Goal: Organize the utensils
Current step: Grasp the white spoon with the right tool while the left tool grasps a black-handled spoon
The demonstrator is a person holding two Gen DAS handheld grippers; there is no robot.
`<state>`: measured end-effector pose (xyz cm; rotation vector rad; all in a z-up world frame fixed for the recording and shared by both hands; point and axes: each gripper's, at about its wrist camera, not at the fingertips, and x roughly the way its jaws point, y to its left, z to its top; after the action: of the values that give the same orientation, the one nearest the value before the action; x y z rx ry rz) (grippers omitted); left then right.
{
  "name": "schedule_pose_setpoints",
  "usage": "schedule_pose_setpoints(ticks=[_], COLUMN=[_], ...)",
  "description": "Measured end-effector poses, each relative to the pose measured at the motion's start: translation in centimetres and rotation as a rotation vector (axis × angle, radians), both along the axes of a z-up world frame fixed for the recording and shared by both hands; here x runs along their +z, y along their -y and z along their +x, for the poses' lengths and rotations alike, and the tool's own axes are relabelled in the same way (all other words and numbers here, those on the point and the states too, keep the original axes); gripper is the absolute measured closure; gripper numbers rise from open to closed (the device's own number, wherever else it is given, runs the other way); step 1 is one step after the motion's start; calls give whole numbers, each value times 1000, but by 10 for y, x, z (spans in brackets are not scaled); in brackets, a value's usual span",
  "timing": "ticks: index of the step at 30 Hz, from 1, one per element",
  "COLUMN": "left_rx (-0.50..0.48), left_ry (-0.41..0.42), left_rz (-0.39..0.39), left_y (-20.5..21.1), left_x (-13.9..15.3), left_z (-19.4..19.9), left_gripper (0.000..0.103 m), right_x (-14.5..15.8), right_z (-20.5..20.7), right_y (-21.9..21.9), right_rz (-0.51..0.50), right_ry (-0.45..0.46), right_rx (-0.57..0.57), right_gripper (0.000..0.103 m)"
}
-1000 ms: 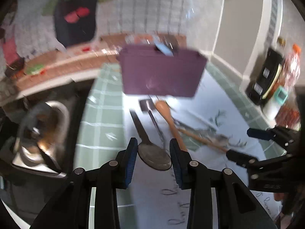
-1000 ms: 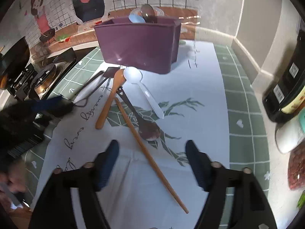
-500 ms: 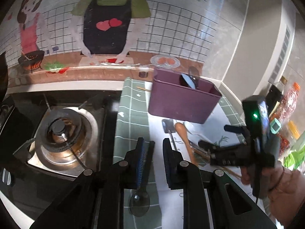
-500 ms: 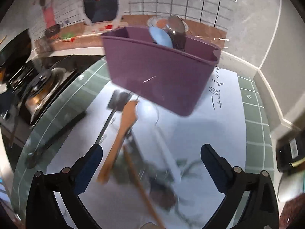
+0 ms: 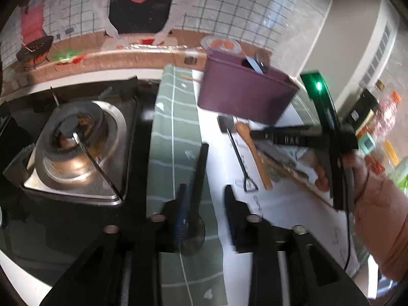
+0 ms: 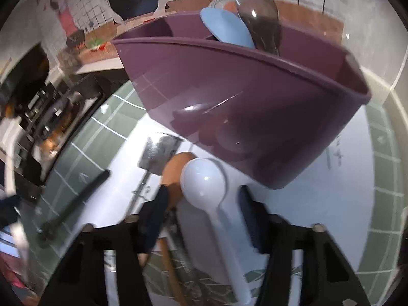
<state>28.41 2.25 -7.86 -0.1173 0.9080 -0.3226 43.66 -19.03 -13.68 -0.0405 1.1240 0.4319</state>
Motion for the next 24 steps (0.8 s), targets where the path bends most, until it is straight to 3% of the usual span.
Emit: schedule_pose_setpoints(ticks=[2,5,8,10,11,15,19,20,22,24], left_rx=[-18,-36,-22,-19,-20,0,43,55,71,83], left_ry=[-7,-16,-21,-6,2,19,6,11,22,33], left_rz=[12,42,25,21,42,188,182,183,183,154], left_y=[0,0,-5,-3,1,16,14,13,12,7], left_x=[-4,-12,-20,-26,-28,-41,-45,-44,-43,-38], left_z=[-4,-13,-19,-19,-19,-15,-9,-8,-7,-8], left_gripper=[51,51,51,51,51,51,51,55,69,69], right_x=[1,4,10,15,19,34,44,46,45,41], right_z=[-3,-15,-37,-50,-61,-92,-112,-117,-120,-121], right_y=[-1,5,15,21,22,23,30,34,37,37], right_rz=[-6,-44,-19,-15,-30,-57,-29,-14,-14,-22], right_ry=[-26,-46,-66,-60,-49,1,29,34,30,20], right_rx=[-11,-57,-92,-106,-112,-135,-142,-149,-155,-169], right_gripper=[76,80,82,94,95,95,95,95,90,81])
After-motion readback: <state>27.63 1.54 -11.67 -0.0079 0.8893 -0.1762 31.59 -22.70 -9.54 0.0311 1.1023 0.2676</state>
